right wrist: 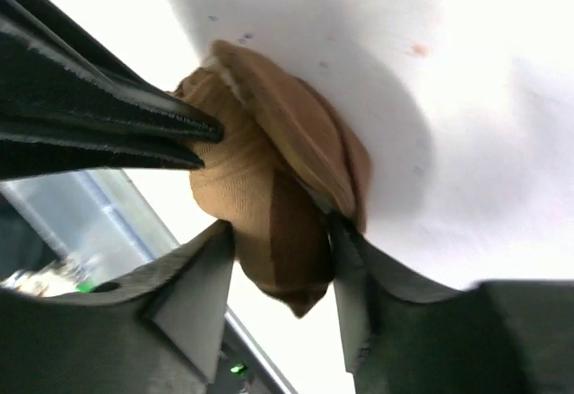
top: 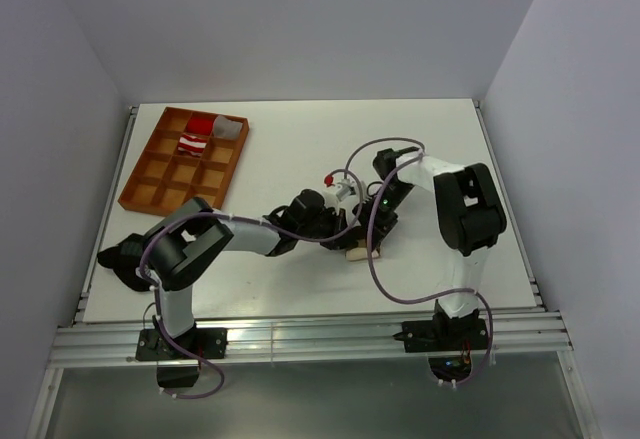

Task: Roll the socks
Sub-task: Roll the sock at the center of the board.

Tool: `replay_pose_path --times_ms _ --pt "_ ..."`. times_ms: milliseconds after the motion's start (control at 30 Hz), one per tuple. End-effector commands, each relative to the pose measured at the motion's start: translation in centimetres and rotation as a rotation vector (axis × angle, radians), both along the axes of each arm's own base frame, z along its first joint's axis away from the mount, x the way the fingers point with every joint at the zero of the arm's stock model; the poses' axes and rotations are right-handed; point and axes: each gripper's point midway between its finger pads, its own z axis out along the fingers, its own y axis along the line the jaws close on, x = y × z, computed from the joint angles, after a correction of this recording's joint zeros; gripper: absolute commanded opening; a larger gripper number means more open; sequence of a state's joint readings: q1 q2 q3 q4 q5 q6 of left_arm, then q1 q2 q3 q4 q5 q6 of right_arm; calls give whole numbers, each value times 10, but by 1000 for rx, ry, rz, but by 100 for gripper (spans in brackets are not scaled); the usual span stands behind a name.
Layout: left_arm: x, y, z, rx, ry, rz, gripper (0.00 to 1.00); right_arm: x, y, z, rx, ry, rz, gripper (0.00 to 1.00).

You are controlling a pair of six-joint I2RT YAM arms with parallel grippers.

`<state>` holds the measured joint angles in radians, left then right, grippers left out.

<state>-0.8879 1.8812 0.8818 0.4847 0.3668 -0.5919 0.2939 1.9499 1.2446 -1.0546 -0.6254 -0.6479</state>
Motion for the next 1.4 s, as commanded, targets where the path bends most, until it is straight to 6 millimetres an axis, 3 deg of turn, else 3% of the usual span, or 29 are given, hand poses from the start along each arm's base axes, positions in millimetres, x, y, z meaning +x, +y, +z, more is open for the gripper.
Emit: replay_pose_path --times_ms 0,267,433,467,867,1167,1367 --pt "-23 27 -62 253 182 83 0 47 -3 6 -20 -282 -14 54" --pt "-29 29 -77 337 365 178 0 57 -7 43 0 -457 -53 59" --pt "-29 25 -78 356 409 194 0 53 -13 56 22 -505 -70 60" --pt "-33 31 -83 394 436 201 0 53 -14 62 30 -528 -77 60" --pt "-38 28 -93 389 548 165 0 37 -55 66 65 -640 -114 59" --pt "-39 40 -100 421 625 101 0 3 -60 56 92 -806 133 60" --pt "-30 41 -100 443 623 88 0 -2 -56 58 102 -940 272 68"
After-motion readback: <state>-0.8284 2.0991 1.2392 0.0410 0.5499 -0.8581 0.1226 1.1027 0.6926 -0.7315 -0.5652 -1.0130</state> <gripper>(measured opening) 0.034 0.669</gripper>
